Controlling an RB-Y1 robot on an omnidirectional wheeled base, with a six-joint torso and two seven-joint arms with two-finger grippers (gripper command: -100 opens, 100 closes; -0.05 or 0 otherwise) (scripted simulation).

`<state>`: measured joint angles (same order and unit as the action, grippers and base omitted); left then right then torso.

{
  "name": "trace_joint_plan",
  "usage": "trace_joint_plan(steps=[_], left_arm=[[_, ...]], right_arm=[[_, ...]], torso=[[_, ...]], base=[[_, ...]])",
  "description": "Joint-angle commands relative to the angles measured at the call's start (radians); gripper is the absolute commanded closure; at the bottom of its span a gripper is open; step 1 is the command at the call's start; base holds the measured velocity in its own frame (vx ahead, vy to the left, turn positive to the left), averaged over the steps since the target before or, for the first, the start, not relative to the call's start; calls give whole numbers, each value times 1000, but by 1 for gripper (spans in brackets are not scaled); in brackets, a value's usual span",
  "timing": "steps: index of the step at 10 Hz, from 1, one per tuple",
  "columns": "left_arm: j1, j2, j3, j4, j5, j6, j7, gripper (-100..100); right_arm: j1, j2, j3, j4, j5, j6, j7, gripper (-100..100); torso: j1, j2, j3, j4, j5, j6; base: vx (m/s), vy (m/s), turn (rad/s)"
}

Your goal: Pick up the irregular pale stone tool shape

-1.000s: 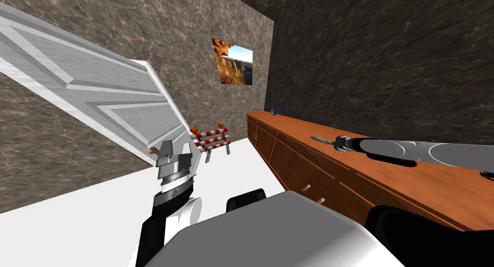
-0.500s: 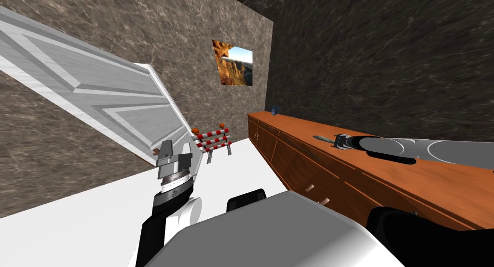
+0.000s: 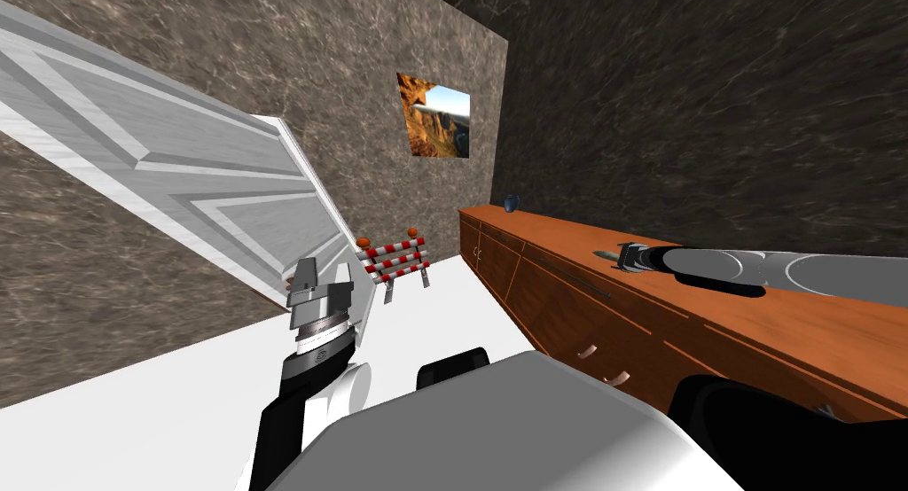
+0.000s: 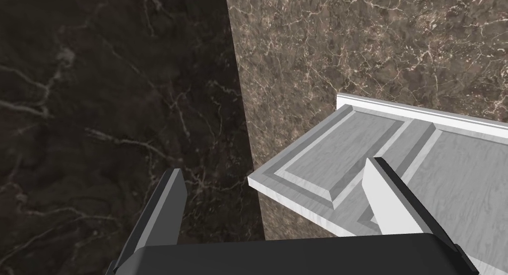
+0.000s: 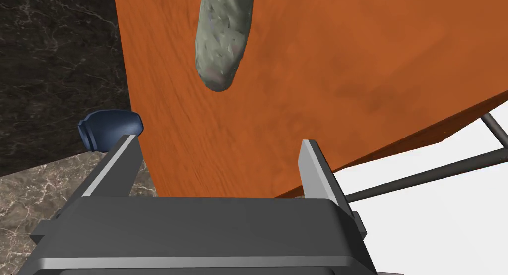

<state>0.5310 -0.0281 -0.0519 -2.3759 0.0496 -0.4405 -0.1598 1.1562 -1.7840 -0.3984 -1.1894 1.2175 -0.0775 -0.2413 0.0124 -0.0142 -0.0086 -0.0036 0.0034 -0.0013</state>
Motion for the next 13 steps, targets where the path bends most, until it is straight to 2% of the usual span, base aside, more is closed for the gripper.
trace_joint_plan(steps=[1,4,7,8,9,10,11,13], left_arm=[[0,0,0,0,0,0,0,0],[0,0,0,0,0,0,0,0],[0,0,0,0,0,0,0,0],[0,0,0,0,0,0,0,0],[0,0,0,0,0,0,0,0],[0,0,0,0,0,0,0,0],[0,0,0,0,0,0,0,0],[0,0,0,0,0,0,0,0]], right_arm=[[18,-9,-23,29,2,-18,15,-100],[11,-20,-19,74,-7,-47,52,-100],[7,-26,-14,103,-13,-67,76,-100],[7,-26,-14,103,-13,-67,76,-100],[5,-29,-7,131,-19,-86,98,-100],[5,-29,-7,131,-19,-86,98,-100],[4,-28,2,159,-26,-101,117,-100],[4,-28,2,159,-26,-101,117,-100]], torso=[[0,0,0,0,0,0],[7,-5,-3,-1,2,0],[2,-4,-2,-1,0,0],[2,-2,-2,-1,0,0],[-4,2,1,0,-1,0],[0,1,1,0,0,0],[0,1,0,0,0,0],[-3,-2,-1,-1,0,0]], base=[[152,195,-14],[171,275,-20],[144,196,-11],[46,104,-6],[93,193,10],[110,183,-23],[146,164,-8],[114,97,-5]])
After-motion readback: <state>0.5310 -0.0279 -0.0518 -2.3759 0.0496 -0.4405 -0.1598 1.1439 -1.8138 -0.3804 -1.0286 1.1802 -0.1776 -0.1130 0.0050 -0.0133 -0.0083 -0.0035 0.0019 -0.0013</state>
